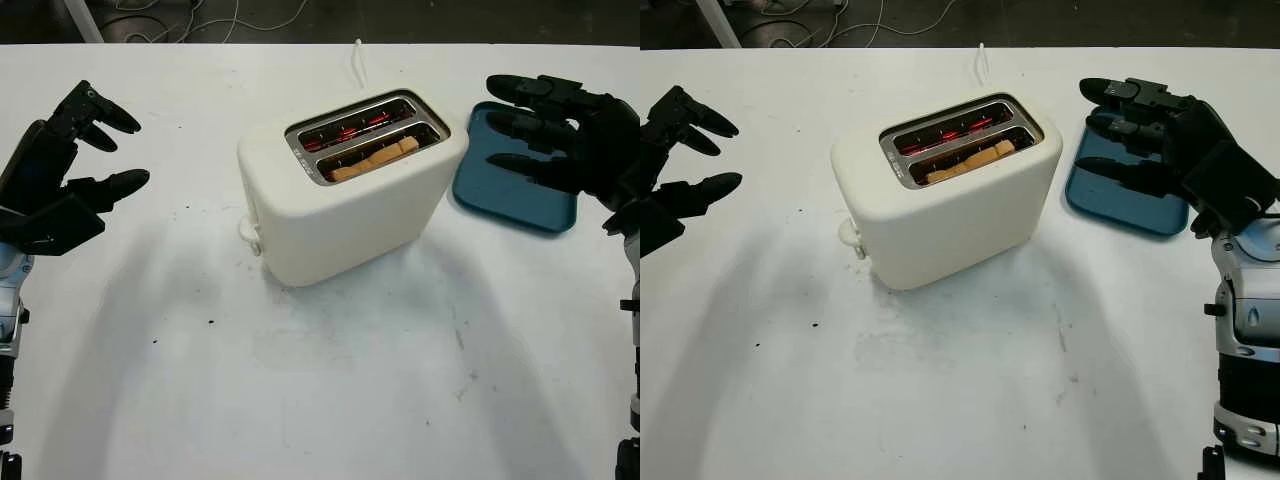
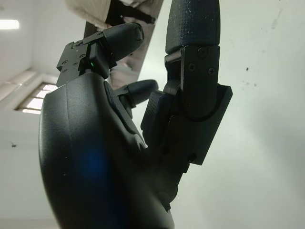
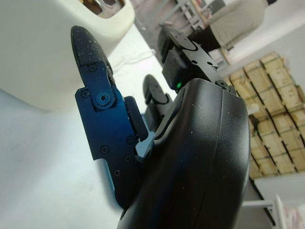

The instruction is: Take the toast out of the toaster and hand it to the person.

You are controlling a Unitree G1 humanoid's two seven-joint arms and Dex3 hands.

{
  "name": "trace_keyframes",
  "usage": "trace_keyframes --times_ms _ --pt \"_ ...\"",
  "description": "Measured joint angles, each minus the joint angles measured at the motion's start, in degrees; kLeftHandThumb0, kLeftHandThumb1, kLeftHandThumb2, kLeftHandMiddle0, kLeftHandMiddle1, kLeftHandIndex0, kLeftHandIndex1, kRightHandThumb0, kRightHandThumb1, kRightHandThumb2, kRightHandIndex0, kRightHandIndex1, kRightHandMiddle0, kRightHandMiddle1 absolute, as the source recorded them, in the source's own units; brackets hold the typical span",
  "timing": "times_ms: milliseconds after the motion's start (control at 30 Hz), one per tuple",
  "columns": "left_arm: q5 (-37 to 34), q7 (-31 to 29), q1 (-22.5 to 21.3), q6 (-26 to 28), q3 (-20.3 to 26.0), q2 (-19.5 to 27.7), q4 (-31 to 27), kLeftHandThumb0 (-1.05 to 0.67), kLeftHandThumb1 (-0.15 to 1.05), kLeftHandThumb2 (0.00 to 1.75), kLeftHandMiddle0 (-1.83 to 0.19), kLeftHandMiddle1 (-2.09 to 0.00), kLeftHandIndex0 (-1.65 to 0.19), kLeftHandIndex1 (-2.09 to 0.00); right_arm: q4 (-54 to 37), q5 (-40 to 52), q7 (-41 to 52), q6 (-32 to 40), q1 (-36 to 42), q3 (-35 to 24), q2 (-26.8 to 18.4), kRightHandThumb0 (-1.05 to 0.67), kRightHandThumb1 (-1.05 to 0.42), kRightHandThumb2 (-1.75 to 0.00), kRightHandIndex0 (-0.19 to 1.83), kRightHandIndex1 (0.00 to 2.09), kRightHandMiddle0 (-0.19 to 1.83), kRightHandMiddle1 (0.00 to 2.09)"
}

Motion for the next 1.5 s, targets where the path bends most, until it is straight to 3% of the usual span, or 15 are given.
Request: trace_keyframes --times_ms 1500 --pt "0.0 0.0 0.0 0.0 0.0 0.0 0.0 -1.05 0.92 0.42 0.00 -1.69 0.00 -1.53 0.0 -0.1 0.0 0.0 0.0 0.0 0.0 -0.62 -0.80 0.00 0.54 0.00 0.51 0.00"
